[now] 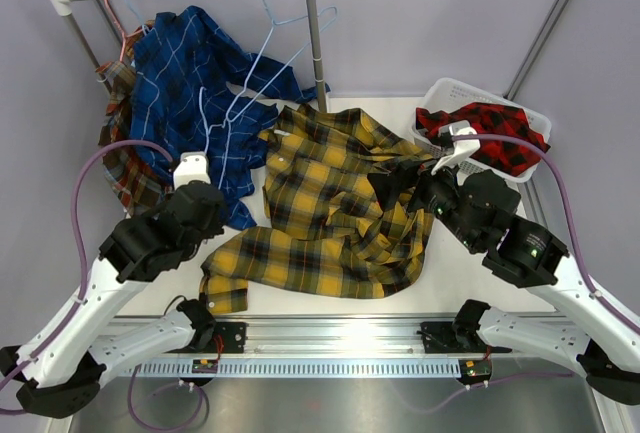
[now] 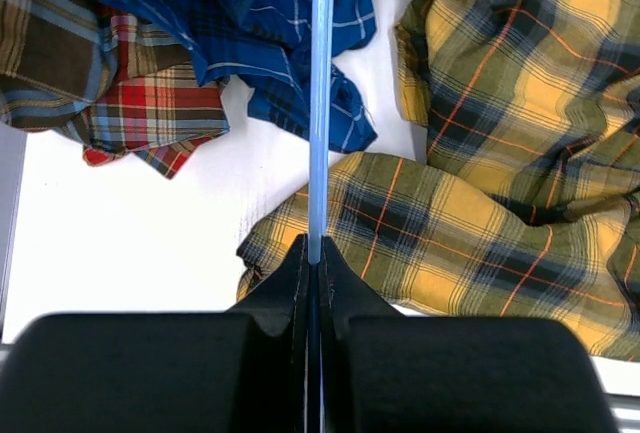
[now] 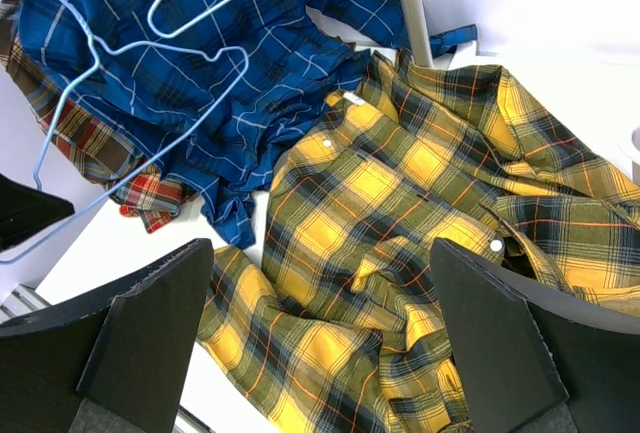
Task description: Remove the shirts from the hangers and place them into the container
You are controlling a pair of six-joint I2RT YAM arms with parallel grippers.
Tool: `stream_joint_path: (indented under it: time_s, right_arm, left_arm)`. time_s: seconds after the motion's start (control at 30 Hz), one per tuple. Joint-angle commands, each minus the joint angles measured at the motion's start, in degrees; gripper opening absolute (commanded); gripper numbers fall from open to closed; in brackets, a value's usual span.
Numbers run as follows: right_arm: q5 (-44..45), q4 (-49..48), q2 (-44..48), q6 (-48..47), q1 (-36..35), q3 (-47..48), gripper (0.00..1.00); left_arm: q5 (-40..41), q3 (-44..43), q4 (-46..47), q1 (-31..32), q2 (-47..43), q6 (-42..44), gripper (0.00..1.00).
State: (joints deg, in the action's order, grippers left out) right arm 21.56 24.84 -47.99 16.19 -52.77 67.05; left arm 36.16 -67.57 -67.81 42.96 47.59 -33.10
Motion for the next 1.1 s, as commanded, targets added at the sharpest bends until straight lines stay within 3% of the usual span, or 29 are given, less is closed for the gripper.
stream_joint_path:
  time_s: [0.0,0.17,0.37,0.67,0.87,1.07]
  right_arm:
    - [1.2,-1.3,0.6,-0.8,0.0,-0.4,0.99]
    - [1.0,-1.6,0.4,-1.1,0.0,-0.8,0.99]
    - [1.2,-1.8,0.5,-1.5,0.0,-1.1,1.00]
    - [2.0,-0.6,3.2,-1.8,0.0,-4.4,0.99]
    - [2.0,0.1,4.6,-2.2,0.0,-6.3,1.00]
    - [1.4,-0.1,4.6,-2.2,0.0,-7.7,1.00]
  left_arm:
    - [0.0,-0.6,0.4,-1.6,-0.8,-1.2,0.00]
    - [1.2,-1.9,1.3,-1.7,-0.6,0.7,0.00]
    - [1.1,-8.0,10.1,-2.5,2.4,11.7,0.00]
    - [-8.2,-22.6,21.0,-15.4,15.9,24.2,0.00]
    - [-14.0,-35.4,23.9,-18.8,25.8,29.2,0.00]
    - [-18.8,-42.7,24.0,-21.2,34.6,29.2,0.00]
